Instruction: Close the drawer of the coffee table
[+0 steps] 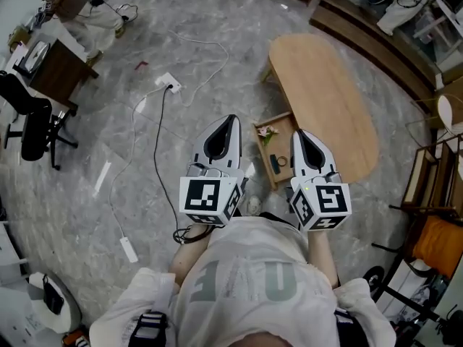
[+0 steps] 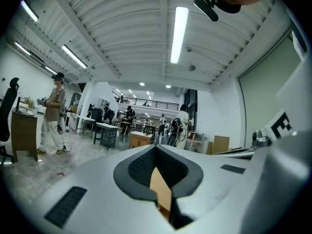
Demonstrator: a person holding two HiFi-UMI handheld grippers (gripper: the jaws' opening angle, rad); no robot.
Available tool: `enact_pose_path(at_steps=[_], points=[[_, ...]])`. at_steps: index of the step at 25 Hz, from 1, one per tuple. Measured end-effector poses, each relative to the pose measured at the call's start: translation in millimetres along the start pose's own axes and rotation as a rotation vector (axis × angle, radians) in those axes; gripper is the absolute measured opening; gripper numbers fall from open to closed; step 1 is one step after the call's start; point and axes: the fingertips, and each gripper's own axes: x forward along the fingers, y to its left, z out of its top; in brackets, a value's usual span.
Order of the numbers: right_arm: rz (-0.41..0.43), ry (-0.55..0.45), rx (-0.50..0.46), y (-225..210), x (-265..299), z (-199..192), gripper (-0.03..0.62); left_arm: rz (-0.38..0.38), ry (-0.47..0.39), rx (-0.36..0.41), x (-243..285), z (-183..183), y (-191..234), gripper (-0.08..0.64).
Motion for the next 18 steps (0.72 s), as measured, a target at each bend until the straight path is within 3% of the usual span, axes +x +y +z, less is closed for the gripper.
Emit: enact_pose_path(at_steps=[9,18], points=[[-0.064,-0.067,-0.008,-9.4,28.2,20.1,0.006,-0.051,-0.033,0.025,34.4,17.5,23.0,0.008],[-0.07,-0.084,-0.016,-33.8,51.0,29.4,0.006,-0.16,0.004,0.046,76.9,12.9,2.0,0.008]])
